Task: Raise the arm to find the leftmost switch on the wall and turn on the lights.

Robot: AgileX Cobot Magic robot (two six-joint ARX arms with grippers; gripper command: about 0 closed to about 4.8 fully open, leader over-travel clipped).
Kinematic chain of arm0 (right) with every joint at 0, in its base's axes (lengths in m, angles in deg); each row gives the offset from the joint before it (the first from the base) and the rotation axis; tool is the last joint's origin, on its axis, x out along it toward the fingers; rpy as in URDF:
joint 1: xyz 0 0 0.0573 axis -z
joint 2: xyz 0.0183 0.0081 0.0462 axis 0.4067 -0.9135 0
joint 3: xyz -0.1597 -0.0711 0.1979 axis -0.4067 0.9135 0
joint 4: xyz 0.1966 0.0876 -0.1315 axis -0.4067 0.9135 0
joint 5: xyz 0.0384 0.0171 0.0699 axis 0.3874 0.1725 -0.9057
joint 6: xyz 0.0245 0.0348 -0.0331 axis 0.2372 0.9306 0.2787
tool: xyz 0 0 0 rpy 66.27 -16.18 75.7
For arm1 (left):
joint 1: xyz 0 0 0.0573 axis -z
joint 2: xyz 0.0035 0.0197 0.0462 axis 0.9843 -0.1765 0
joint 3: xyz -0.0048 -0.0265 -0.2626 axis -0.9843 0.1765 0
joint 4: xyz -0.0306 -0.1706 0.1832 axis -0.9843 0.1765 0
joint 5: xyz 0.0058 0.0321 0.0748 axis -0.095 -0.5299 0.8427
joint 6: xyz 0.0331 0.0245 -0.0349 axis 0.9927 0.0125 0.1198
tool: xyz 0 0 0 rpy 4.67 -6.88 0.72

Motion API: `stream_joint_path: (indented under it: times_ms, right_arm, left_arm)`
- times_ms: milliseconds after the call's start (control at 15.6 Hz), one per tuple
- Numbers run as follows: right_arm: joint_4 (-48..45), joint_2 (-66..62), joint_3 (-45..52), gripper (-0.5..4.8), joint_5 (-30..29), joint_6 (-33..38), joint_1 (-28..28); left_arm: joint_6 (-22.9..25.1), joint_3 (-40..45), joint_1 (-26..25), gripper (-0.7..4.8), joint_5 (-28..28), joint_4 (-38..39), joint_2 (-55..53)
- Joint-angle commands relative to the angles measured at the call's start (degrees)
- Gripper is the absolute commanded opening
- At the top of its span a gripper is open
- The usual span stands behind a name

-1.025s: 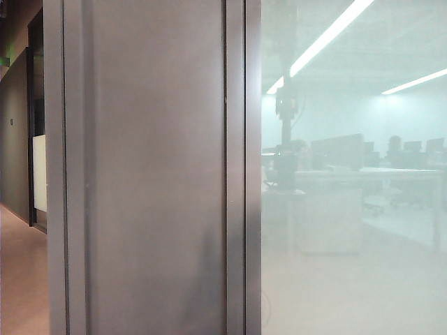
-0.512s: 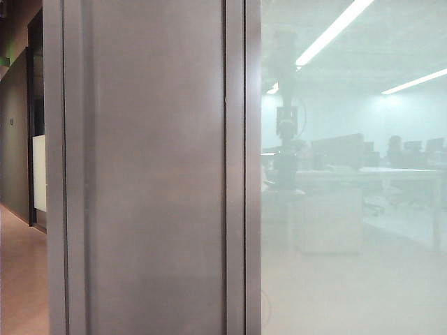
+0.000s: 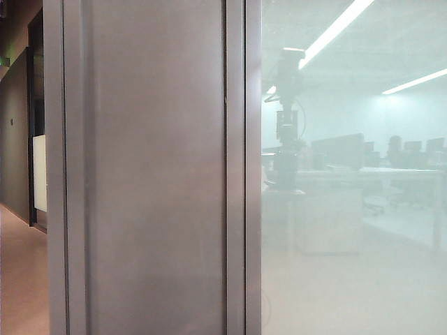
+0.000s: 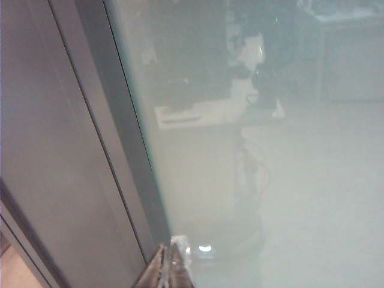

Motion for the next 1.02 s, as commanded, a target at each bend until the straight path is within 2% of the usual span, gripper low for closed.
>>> stream_joint_path:
  times_ms: [64,769,833,1025]
  right_arm:
    - [0.42,-0.02,-0.26,-0.01,0.26,-0.17,-0.02]
    - [0.42,-0.04,-0.26,-0.01,0.26,-0.17,-0.02]
    - [0.42,-0.04,-0.26,-0.01,0.26,-0.17,-0.02]
    - [0.44,-0.04,-0.26,-0.01,0.26,-0.17,-0.02]
  left_arm:
    - [0.00,-0.22,-0.02,-0.05,-0.26,0.20,-0.07]
    - [0.42,-0.20,-0.09,-0.05,0.68,0.15,-0.04]
    - [3.89,-0.20,-1.07,-0.05,1.60,0.74,-0.04]
    - [2.27,1.05,-9.42,-0.05,5.35,2.16,0.02]
